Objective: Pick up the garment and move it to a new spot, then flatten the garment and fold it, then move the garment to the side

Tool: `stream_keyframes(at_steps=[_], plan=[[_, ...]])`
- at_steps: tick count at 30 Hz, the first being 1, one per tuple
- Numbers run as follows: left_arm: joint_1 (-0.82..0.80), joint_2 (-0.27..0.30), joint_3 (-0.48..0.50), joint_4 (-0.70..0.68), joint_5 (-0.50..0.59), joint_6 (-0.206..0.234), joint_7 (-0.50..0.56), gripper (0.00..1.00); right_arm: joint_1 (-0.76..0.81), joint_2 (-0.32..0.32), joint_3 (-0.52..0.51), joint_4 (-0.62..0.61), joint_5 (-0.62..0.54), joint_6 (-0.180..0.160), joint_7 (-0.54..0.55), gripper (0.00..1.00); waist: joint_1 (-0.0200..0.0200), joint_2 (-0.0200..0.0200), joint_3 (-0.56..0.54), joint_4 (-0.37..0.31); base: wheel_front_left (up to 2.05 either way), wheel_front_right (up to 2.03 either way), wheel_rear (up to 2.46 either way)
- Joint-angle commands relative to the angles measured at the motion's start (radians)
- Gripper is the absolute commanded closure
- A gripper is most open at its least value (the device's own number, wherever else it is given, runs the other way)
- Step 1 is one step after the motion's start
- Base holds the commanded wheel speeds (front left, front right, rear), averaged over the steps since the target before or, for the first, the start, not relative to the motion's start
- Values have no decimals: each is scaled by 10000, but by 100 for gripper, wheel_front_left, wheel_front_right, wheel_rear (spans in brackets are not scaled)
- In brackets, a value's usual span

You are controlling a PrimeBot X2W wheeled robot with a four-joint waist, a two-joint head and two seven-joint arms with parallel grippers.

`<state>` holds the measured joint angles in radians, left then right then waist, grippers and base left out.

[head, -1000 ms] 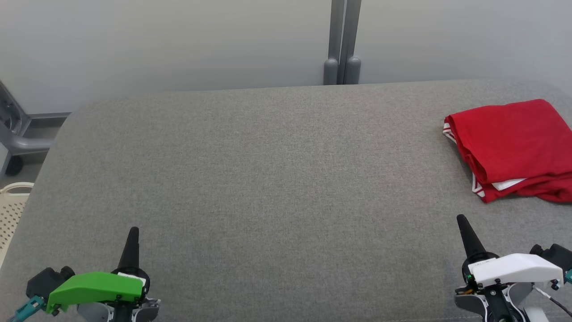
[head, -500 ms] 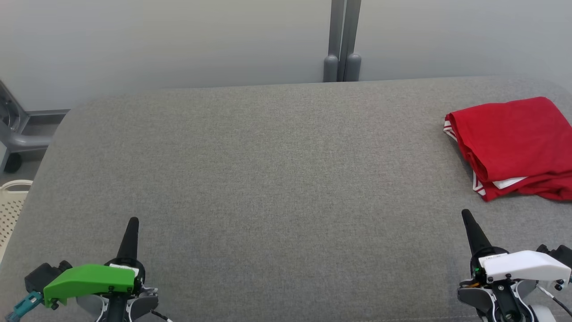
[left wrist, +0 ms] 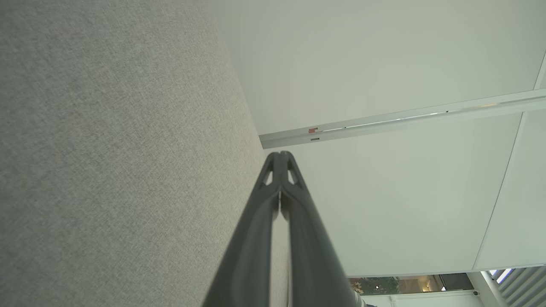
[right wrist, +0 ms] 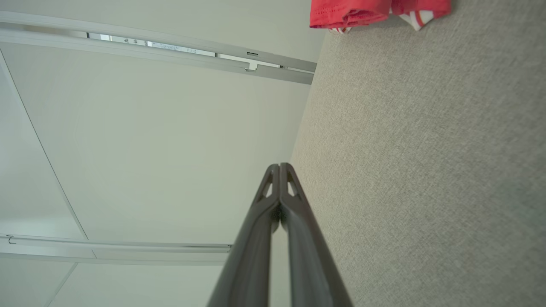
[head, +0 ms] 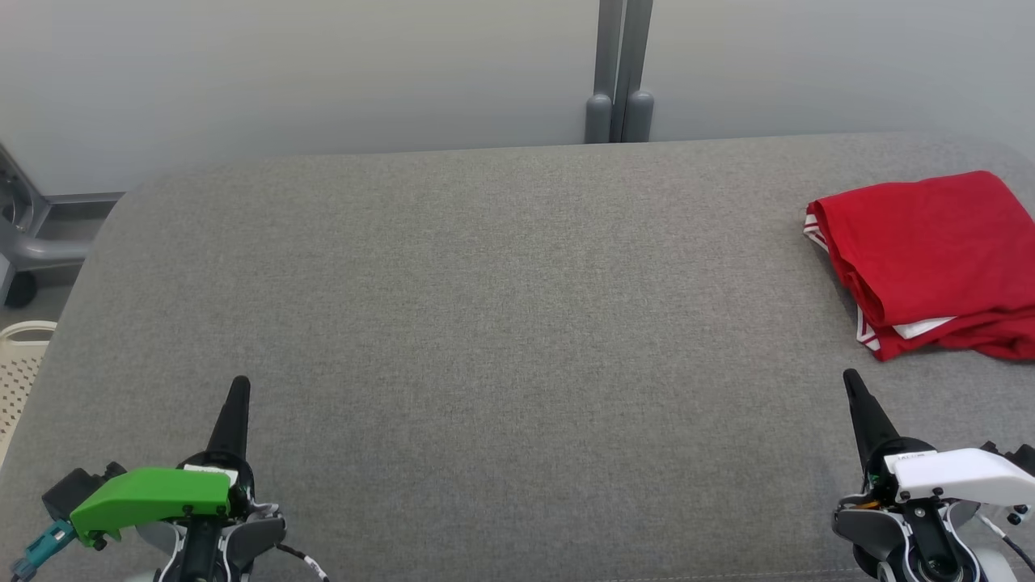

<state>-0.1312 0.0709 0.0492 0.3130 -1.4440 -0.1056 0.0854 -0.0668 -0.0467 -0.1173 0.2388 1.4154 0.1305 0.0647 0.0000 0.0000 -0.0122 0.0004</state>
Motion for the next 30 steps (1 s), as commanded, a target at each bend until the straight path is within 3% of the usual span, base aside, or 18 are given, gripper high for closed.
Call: stream_keyframes(at_steps=[1,30], plan=[[-235,-32,72,-21,-216,-75,53,100,-161,-51,-52,-97,241,5,49,100,0,0,10,0,0,0,0],[-576,-220,385,54,-1664,-290,522,100,-225,-56,-291,-178,2006,4,298,100,0,0,176,-7,0,0,0]])
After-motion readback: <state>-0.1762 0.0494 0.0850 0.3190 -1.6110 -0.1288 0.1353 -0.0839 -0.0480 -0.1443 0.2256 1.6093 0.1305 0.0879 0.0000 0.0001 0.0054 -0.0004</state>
